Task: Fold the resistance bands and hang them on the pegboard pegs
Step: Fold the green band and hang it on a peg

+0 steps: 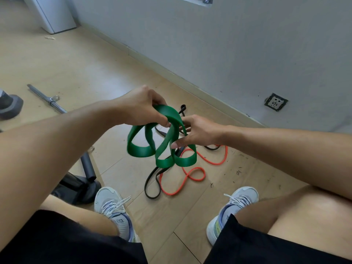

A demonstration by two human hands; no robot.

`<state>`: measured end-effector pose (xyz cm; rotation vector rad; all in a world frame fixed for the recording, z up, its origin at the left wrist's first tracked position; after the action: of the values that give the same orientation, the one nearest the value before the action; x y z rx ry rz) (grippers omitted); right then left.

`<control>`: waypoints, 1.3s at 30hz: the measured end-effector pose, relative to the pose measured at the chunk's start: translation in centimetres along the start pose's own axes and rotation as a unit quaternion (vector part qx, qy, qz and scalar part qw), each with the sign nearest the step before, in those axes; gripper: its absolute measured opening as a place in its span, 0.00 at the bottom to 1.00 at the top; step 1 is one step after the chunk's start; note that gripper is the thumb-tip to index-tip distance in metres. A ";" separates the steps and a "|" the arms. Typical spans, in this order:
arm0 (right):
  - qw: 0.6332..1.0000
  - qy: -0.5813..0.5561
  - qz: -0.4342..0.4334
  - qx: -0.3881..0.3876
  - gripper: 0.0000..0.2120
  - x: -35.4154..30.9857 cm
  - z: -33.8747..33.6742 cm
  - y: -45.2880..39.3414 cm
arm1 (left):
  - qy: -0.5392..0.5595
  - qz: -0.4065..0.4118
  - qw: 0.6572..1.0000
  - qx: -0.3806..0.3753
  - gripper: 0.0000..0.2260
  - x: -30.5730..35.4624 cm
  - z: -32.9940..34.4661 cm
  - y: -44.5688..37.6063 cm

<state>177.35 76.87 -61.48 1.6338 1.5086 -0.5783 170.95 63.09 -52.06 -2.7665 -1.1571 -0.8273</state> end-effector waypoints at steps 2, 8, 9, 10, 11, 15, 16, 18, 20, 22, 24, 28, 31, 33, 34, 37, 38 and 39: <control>0.999 -0.047 -0.006 0.010 0.21 -0.5 0.0 0.0 | 0.020 0.008 1.000 0.012 0.10 0.1 -0.2 0.0; 0.991 -0.116 -0.029 0.063 0.18 -1.8 -0.9 -0.2 | 0.127 0.009 0.990 0.052 0.11 -1.1 -1.2 -0.3; 0.989 -0.123 -0.032 0.070 0.17 -2.1 -1.0 -0.1 | 0.151 0.004 0.987 0.058 0.12 -1.3 -1.4 -0.4; 0.988 -0.130 -0.034 0.076 0.16 -2.3 -1.2 -0.1 | 0.170 0.000 0.984 0.062 0.13 -1.5 -1.5 -0.4; 0.988 -0.130 -0.038 0.081 0.16 -2.4 -1.4 -0.1 | 0.182 -0.002 0.981 0.064 0.13 -1.6 -1.7 -0.5; 0.984 -0.136 -0.043 0.109 0.17 -2.5 -3.0 0.2 | 0.181 -0.008 0.982 0.059 0.09 -2.2 -1.9 -0.7; 0.981 -0.151 -0.040 0.114 0.18 -2.4 -3.5 0.4 | 0.177 -0.013 0.983 0.055 0.08 -2.5 -1.8 -0.8; 0.977 -0.167 -0.041 0.127 0.18 -2.5 -4.5 0.7 | 0.168 -0.024 0.985 0.044 0.08 -3.2 -1.6 -0.8; 0.974 -0.174 -0.049 0.136 0.16 -2.9 -5.3 1.0 | 0.137 -0.026 0.990 0.029 0.09 -3.5 -1.1 -0.8; 0.972 -0.184 -0.060 0.137 0.16 -3.4 -5.6 1.2 | 0.089 -0.014 0.996 0.018 0.10 -3.3 -0.4 -0.8; 0.969 -0.188 -0.071 0.142 0.16 -4.0 -5.7 1.4 | 0.069 0.001 0.997 0.014 0.12 -2.9 0.1 -0.8; 0.966 -0.199 -0.093 0.140 0.16 -5.1 -5.5 1.7 | 0.101 0.038 0.994 0.034 0.14 -1.2 0.2 -0.7; 0.974 -0.186 -0.078 0.106 0.19 -4.5 -5.5 1.8 | 0.120 0.048 0.989 0.070 0.14 -0.5 -1.0 -0.5; 0.984 -0.150 -0.062 0.074 0.21 -3.8 -5.2 1.8 | 0.108 0.049 0.991 0.067 0.16 -0.3 -1.2 -0.3; 0.987 -0.134 -0.057 0.060 0.22 -3.4 -5.0 1.8 | 0.090 0.051 0.993 0.063 0.16 -0.2 -1.2 -0.3; 0.993 -0.095 -0.053 0.044 0.25 -3.0 -5.0 2.0 | 0.025 0.061 0.996 0.055 0.15 0.0 -0.8 -0.4; 0.994 -0.081 -0.052 0.042 0.25 -2.9 -5.0 2.0 | 0.003 0.063 0.997 0.050 0.15 -0.1 -0.7 -0.5; 0.995 -0.071 -0.052 0.038 0.26 -2.8 -5.0 2.0 | -0.015 0.062 0.997 0.045 0.16 -0.3 -0.6 -0.6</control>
<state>177.86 79.37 -55.93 1.5444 1.4883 -0.8009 170.12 63.17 -51.82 -2.7522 -0.9898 -0.7064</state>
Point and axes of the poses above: each hand's wrist, its own y-axis away from the middle knuckle, its own z-axis out of the palm, x = y × z, the point moved 7 cm from there along -y, towards the middle knuckle, and after that the axes turned 7 degrees about -y, right-handed, at the moved point
